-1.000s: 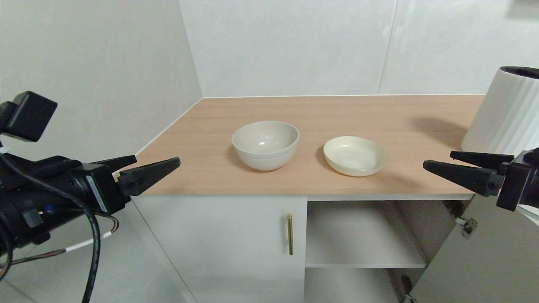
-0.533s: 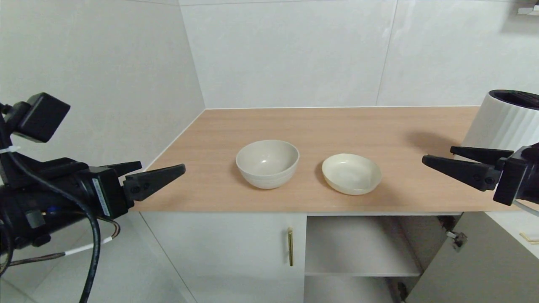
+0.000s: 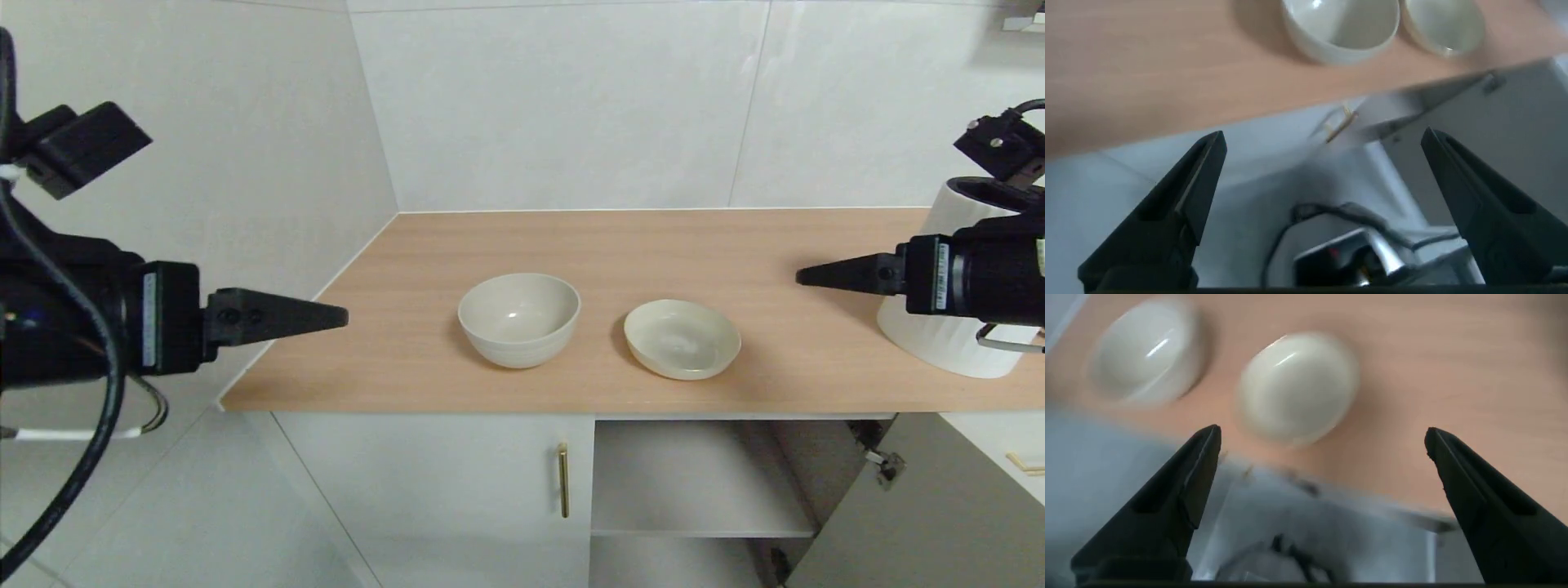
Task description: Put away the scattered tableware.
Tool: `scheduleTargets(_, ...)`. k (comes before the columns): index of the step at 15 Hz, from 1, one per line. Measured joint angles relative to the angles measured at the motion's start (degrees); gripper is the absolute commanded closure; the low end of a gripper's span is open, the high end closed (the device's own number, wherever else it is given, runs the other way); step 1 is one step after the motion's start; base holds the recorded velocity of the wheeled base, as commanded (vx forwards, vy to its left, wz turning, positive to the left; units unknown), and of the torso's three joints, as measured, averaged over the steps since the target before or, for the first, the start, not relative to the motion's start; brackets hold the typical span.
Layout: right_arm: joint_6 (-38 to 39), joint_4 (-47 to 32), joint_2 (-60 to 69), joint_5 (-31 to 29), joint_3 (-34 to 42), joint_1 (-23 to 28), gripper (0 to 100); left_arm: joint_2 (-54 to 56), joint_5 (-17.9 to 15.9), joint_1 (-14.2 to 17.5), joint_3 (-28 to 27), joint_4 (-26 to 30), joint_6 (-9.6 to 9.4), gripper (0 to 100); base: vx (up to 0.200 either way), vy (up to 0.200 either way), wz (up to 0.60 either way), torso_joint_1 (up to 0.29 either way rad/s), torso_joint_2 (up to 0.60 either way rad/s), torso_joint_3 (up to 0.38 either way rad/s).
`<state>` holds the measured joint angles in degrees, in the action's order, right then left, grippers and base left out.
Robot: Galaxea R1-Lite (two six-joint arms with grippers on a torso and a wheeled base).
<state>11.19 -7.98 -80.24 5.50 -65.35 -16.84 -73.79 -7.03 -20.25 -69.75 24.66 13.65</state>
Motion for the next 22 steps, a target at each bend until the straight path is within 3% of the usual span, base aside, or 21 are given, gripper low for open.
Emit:
scheduleTargets(1,0.7,0.6,-1.8,-3.1,-1.1,-0.1,0,-1.8,0.7,-0.5,-0.3,-5.0,3.34,0,0.000,0.000,0.00,0.000,0.00,0.000)
scheduleTargets(2,1.0,2.1,-3.5,-5.8,-1.6,-0.2,0,-4.2,1.7,-1.4,-0.4,-11.0,8.64,0,0.000,0.000,0.00,0.000,0.00,0.000)
scheduleTargets(3,1.3,4.0,-4.8,-6.7,-1.9,-0.5,0,-6.8,3.2,-2.3,-0.5,-15.3,12.48,0,0.000,0.000,0.00,0.000,0.00,0.000)
scheduleTargets(4,1.3,4.8,-5.8,-7.0,-1.8,-0.7,0,-9.4,5.7,-3.4,-1.0,-18.1,14.70,0,0.000,0.000,0.00,0.000,0.00,0.000)
scheduleTargets(6,1.3,5.4,-7.3,-7.5,-1.3,-1.4,0,-15.5,13.4,-5.7,-2.7,-20.2,16.55,0,0.000,0.000,0.00,0.000,0.00,0.000)
scheduleTargets(8,1.2,5.6,-8.0,-8.9,-1.0,-1.8,0,-21.1,18.2,-7.0,-4.6,-20.9,17.47,0,0.000,0.000,0.00,0.000,0.00,0.000)
scheduleTargets(12,1.0,6.7,-8.5,-9.1,-0.2,-2.2,0,-29.5,19.7,-7.7,-7.5,-21.1,20.33,0,0.000,0.000,0.00,0.000,0.00,0.000)
scheduleTargets(17,1.0,6.7,-8.6,-9.9,-0.1,-2.4,0,-34.6,19.7,-7.8,-8.4,-21.0,20.59,0,0.000,0.000,0.00,0.000,0.00,0.000)
scheduleTargets(18,0.9,6.7,-8.6,-9.9,-0.2,-2.4,0,-35.0,19.7,-7.8,-8.4,-20.9,20.59,100,0.000,0.000,0.00,0.000,0.00,0.000)
scheduleTargets(22,0.9,6.7,-8.7,-9.9,-0.2,-2.4,0,-35.4,19.7,-8.0,-8.4,-20.8,20.59,100,0.000,0.000,0.00,0.000,0.00,0.000)
